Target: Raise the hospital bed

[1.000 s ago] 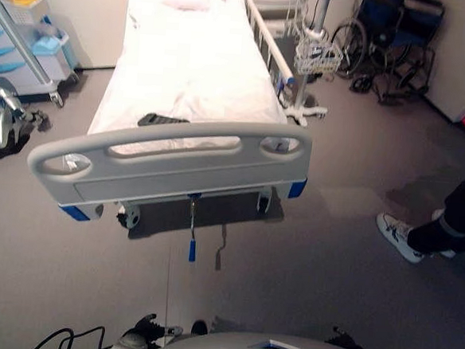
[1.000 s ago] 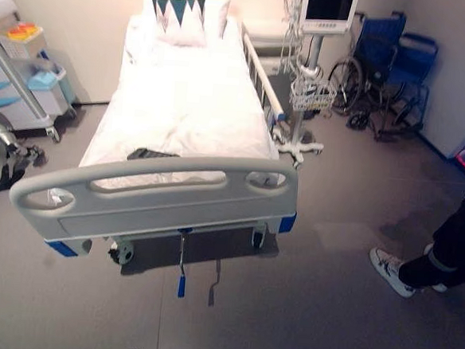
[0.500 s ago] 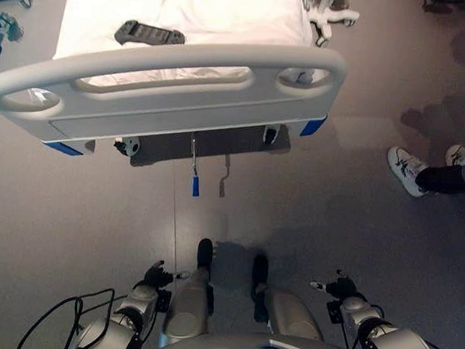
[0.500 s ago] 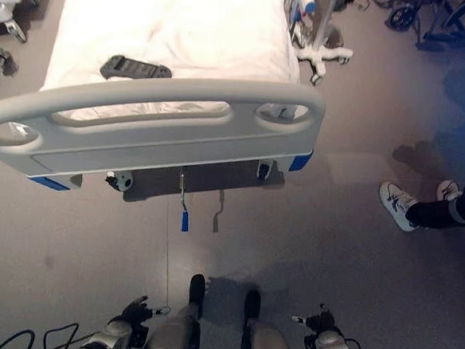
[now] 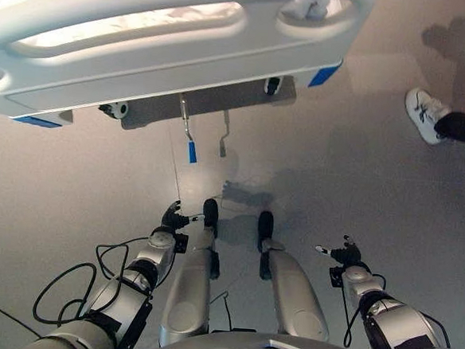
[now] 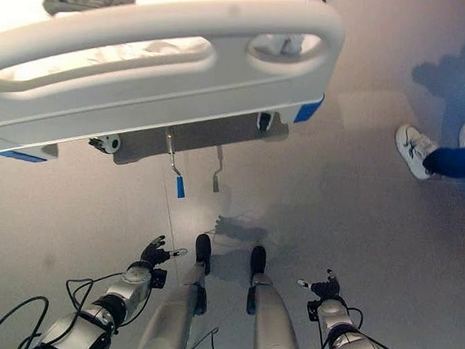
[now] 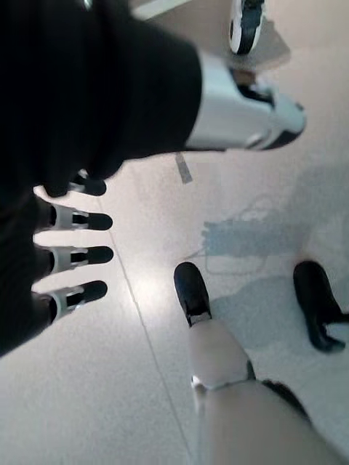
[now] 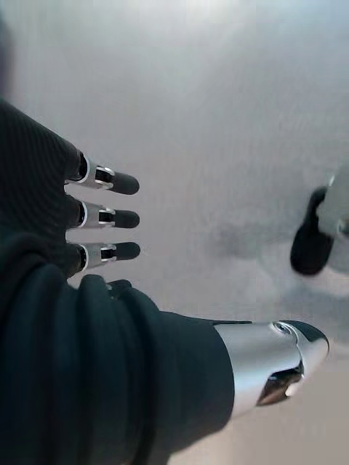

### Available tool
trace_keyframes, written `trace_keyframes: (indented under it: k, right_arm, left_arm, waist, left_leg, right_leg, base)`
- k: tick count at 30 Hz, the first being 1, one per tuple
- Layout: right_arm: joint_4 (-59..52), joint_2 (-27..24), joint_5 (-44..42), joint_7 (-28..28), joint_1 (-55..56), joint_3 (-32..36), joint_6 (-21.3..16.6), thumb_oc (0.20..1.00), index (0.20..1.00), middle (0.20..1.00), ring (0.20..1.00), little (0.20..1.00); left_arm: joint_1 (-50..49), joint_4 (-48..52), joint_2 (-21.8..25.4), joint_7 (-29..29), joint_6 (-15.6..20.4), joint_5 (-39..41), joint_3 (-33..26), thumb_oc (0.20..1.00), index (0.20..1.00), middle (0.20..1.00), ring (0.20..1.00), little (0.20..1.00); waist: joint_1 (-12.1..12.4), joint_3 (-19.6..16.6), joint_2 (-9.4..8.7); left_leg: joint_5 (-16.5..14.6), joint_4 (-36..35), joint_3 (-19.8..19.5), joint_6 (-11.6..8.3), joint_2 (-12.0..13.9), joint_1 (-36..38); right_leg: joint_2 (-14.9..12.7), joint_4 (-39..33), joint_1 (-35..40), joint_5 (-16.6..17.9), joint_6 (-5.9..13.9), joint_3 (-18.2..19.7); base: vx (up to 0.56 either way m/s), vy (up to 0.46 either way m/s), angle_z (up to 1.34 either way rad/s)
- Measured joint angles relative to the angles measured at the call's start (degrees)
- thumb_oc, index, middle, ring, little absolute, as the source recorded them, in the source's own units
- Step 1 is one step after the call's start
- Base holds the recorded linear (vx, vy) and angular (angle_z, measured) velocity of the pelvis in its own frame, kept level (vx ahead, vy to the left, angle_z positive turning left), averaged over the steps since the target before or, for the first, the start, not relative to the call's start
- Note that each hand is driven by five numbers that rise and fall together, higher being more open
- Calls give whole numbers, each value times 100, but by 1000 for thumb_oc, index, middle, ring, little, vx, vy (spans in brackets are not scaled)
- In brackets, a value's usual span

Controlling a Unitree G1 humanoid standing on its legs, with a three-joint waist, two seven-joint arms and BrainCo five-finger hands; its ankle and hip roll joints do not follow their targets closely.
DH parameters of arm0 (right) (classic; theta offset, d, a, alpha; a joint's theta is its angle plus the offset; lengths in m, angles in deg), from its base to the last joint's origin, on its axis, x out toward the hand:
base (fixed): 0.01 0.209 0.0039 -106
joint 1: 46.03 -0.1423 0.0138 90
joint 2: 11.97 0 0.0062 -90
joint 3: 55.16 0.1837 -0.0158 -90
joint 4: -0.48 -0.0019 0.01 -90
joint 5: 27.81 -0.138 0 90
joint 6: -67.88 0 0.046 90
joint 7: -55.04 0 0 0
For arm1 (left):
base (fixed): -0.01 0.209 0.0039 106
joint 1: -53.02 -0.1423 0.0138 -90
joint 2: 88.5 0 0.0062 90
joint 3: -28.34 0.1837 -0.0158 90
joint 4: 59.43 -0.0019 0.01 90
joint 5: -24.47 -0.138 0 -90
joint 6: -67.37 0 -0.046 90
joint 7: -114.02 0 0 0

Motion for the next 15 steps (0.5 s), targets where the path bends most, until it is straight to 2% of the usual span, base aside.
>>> trace_keyframes:
  k: [2,8,15]
  right_arm:
    - [-119,-6,0,-43,53,1,-34,1000,1000,1000,1000,1000]
    - [-649,-8,-39,-150,107,-24,-151,1000,1000,1000,1000,1000]
    - [-952,-15,-144,-258,97,-154,-245,1000,1000,1000,1000,1000]
  left_arm:
    - [124,175,34,31,21,89,1,1000,1000,1000,1000,1000]
    - [787,322,195,182,22,459,-2,1000,1000,1000,1000,1000]
    - [1320,317,431,243,20,1082,-46,1000,1000,1000,1000,1000]
  waist:
    - [12,139,-32]
    - [-177,404,-126]
    - [-307,511,-202]
  left_leg:
    - [0,-11,110,-1,15,-11]
    - [79,9,144,-1,63,-428]
    - [120,-67,234,17,64,-634]
  right_leg:
    - [25,32,-84,25,11,96]
    - [73,53,-528,141,-11,127]
    - [73,-10,-780,214,0,144]
  base:
    - [-28,-15,-24]
    - [-9,-5,-7]
    - [20,0,-5]
